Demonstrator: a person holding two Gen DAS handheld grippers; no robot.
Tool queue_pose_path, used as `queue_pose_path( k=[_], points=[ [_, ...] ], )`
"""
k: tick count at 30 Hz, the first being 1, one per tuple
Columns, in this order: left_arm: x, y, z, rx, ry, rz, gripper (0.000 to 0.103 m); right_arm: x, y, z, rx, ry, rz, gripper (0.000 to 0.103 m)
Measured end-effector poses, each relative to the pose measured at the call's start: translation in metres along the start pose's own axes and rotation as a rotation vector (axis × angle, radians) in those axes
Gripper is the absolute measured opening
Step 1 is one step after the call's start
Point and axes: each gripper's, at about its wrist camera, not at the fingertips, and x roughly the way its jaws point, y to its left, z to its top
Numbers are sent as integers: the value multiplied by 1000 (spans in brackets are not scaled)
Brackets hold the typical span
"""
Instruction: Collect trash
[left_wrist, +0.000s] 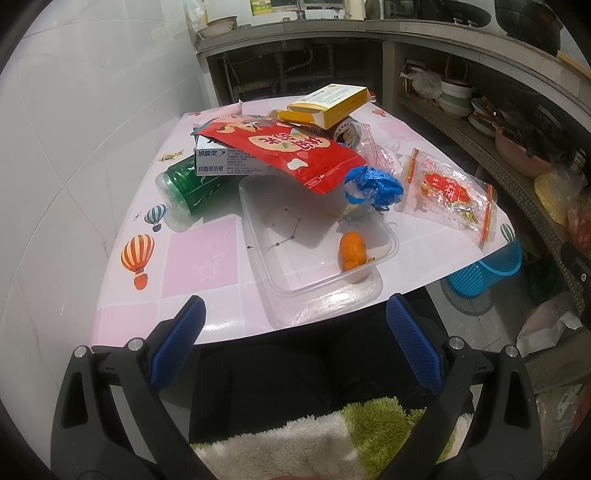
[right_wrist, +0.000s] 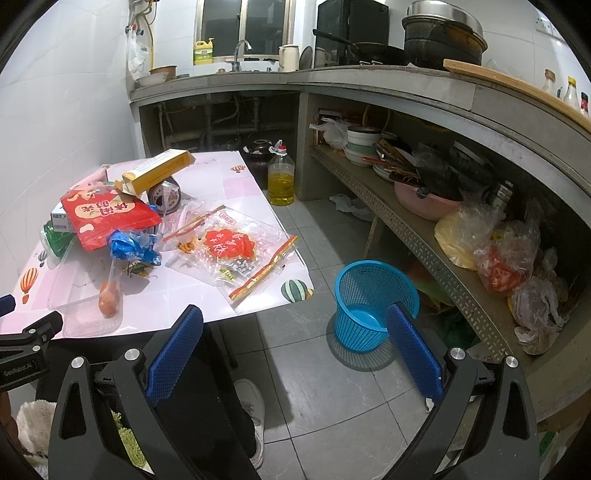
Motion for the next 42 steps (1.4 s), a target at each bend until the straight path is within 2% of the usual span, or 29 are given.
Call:
queue_pose_path(
  k=[19,25,28,32,38,42],
  points=[
    [5,3,-3,4,6,1,94,0,0,0,3,0,2,97],
    [7,9,-2,-1,5,-38,94,0,1,0,3,-3,6,97],
    [5,16,2,-11,-18,-49,94,5,4,1,7,-1,17,97],
    [10,34,9,-37,-35,-27,94,10,11,5,3,-1,35,97],
    [28,71,19,-142,1,-68,94,20,26,9,-14,10,64,97],
    [48,89,23,-180,31,-36,94,30,31,10,-20,28,78,97]
  ],
)
